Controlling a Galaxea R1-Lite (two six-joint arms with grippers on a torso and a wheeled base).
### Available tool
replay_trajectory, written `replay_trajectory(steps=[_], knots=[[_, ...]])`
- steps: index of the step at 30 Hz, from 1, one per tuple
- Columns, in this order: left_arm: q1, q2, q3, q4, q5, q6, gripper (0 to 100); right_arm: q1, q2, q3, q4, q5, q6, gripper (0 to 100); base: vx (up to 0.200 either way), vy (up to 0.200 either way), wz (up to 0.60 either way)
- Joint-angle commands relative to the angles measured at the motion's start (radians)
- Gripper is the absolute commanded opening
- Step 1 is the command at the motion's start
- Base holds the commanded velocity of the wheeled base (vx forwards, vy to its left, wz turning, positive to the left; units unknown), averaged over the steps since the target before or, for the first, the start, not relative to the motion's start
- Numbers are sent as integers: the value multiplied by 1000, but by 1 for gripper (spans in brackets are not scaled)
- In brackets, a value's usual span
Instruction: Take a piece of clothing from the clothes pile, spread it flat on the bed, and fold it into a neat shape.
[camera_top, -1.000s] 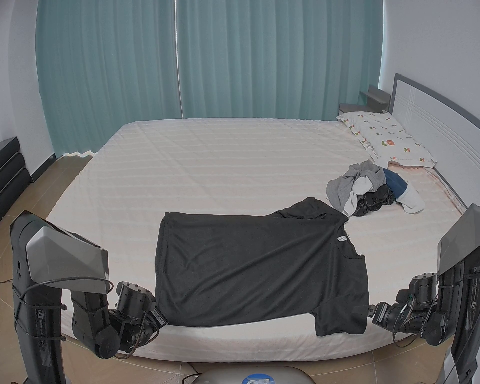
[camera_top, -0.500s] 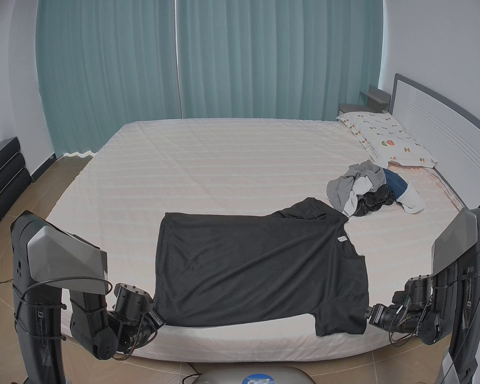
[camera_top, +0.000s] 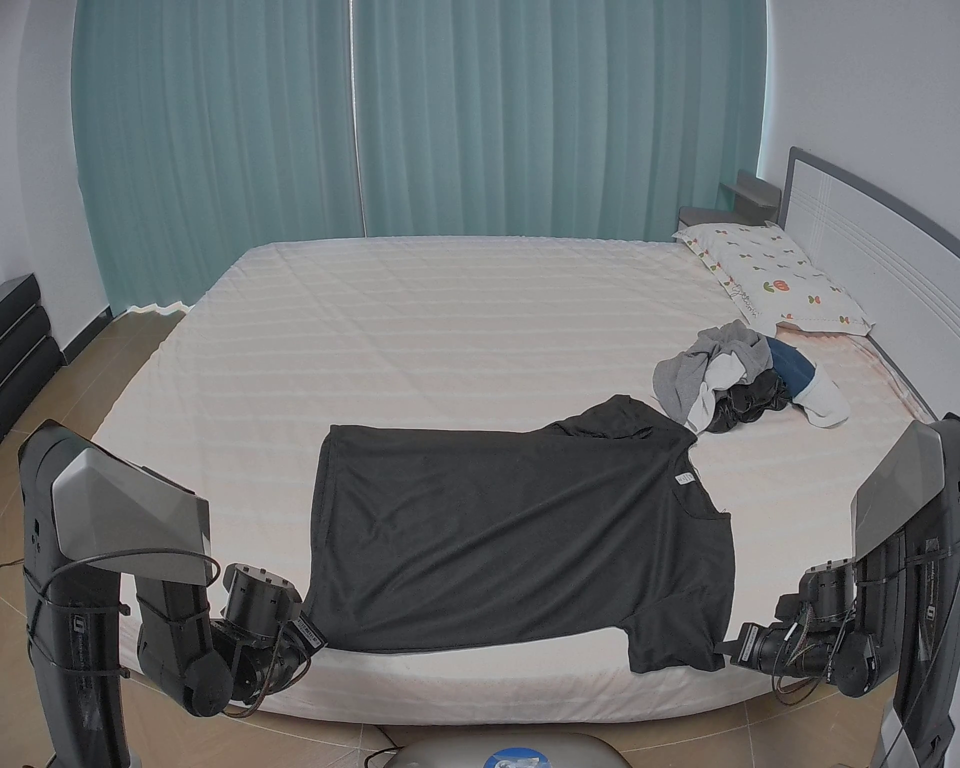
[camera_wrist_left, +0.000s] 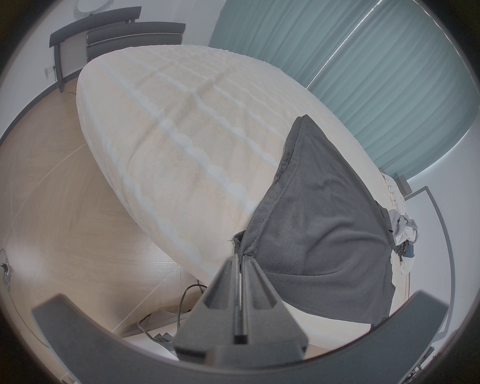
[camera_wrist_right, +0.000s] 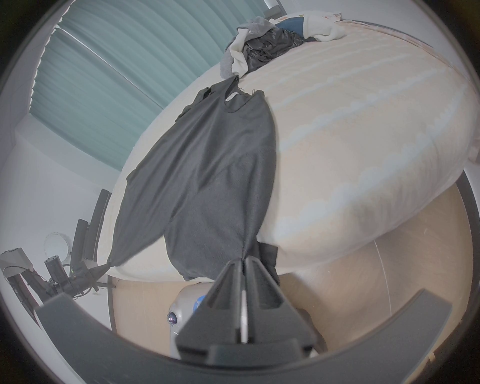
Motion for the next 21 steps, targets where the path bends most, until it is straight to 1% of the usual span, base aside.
replay_trajectory(steps=[1, 6, 9, 10, 13, 16, 21], knots=[[2, 4, 12, -1, 10, 3, 0, -19, -30, 41, -9, 1, -10, 0, 0, 0, 0], [11, -12, 13, -1, 15, 8, 0, -17, -35, 44, 0, 0, -11, 0, 0, 0, 0], [23, -34, 19, -1, 33, 13, 0, -17, -61, 44, 57, -2, -14, 0, 0, 0, 0], [31, -42, 21, -1, 38, 25, 0, -16, -95, 44, 118, 1, -21, 0, 0, 0, 0], [40, -52, 38, -1, 41, 63, 0, -14, -133, 44, 200, 3, -53, 0, 0, 0, 0], [39, -49, 62, -19, 41, 69, 0, -20, -141, 44, 220, 3, -77, 0, 0, 0, 0], [39, -46, 88, -38, 41, 95, 0, -23, -145, 44, 252, 1, -83, 0, 0, 0, 0]])
